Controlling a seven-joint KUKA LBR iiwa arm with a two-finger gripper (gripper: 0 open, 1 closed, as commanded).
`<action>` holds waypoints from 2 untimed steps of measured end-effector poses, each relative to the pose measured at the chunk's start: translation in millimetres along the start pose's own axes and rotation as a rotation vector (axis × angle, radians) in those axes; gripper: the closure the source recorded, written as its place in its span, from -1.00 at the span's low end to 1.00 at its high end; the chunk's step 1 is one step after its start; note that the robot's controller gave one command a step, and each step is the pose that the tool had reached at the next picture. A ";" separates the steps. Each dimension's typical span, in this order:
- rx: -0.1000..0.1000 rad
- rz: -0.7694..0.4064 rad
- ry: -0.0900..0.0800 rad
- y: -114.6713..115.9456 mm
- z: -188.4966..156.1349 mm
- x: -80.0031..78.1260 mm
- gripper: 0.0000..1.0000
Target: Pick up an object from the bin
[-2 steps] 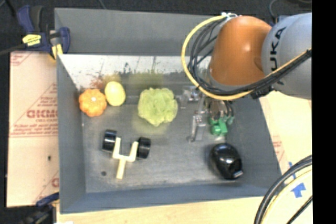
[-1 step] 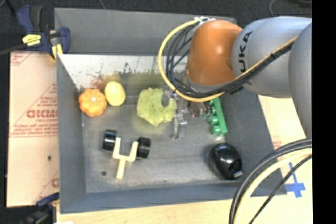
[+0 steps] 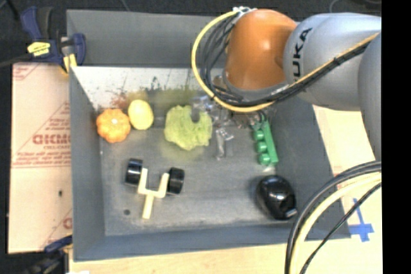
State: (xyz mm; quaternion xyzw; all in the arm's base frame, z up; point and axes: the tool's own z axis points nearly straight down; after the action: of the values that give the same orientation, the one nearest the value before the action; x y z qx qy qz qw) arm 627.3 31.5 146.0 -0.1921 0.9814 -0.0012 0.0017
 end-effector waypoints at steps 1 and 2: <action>0.001 0.188 -0.009 12.8 -6.6 -23.0 -1.00; 0.003 -0.002 -0.011 19.0 48.1 -24.9 -1.00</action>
Offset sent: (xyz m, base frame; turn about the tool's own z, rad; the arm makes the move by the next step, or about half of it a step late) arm 0.0119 0.0293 -0.0760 -0.0715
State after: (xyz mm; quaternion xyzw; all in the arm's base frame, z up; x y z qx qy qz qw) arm 643.4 58.4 97.9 -0.1932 0.9811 -0.0017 0.0072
